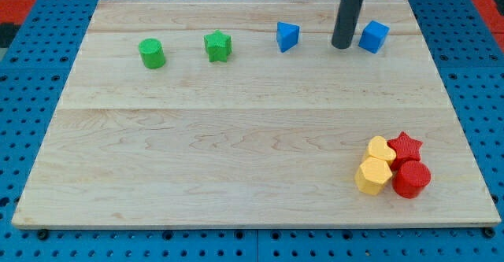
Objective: Push the blue cube diagnol to the blue triangle
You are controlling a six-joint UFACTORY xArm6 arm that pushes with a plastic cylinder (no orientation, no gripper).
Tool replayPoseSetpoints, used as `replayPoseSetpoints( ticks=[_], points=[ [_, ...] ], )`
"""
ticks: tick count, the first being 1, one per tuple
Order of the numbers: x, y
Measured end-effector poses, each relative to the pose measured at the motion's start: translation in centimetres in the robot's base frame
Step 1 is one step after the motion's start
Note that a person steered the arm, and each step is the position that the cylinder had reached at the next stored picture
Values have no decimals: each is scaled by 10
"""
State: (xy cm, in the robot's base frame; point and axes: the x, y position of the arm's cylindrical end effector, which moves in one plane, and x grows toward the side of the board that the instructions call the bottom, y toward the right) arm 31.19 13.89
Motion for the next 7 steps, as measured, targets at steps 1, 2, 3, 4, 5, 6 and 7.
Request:
replayPoseSetpoints(
  ticks=[1,2,3,4,5,6,7],
  points=[
    [15,41],
    [16,113],
    [-6,165],
    [-45,152],
    [-38,99],
    [14,45],
    [48,0]
  ],
)
